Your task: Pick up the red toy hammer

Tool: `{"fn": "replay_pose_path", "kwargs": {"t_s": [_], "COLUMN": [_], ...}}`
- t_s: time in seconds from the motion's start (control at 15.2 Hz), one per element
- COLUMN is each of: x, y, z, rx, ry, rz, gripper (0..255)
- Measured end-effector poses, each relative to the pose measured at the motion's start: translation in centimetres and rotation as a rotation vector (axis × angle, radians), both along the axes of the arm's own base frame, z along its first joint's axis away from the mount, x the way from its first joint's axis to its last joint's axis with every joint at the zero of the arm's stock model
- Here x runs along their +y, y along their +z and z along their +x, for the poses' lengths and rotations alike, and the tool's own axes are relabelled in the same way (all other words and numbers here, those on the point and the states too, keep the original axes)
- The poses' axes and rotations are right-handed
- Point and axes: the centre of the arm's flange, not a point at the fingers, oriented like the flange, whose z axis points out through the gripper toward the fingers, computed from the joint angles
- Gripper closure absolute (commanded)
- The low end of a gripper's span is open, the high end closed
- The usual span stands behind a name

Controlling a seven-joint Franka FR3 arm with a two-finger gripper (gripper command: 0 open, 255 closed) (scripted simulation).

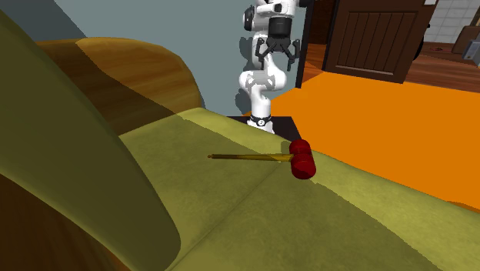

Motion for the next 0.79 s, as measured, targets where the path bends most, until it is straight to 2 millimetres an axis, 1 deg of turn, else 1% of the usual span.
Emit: {"fn": "replay_pose_path", "kwargs": {"t_s": [0.07, 0.13, 0.26, 0.33, 0.4, 0.53, 0.66, 0.79], "x": [0.0, -0.7, -2.3, -3.0, -4.3, -5.6, -7.4, -8.9], "y": [0.0, -0.1, -0.9, -1.4, -1.8, -2.7, -3.6, -4.4], "z": [0.0, 0.2, 1.5, 2.4, 3.5, 5.2, 7.1, 9.5], "rx": [0.0, 0.001, 0.005, 0.007, 0.009, 0.013, 0.017, 0.021], "ry": [0.0, 0.022, 0.11, 0.163, 0.214, 0.327, 0.437, 0.549], "rz": [0.0, 0.0, -0.002, -0.004, -0.005, -0.008, -0.011, -0.015], "gripper": [0, 0, 0, 0, 0, 0, 0, 0]}}
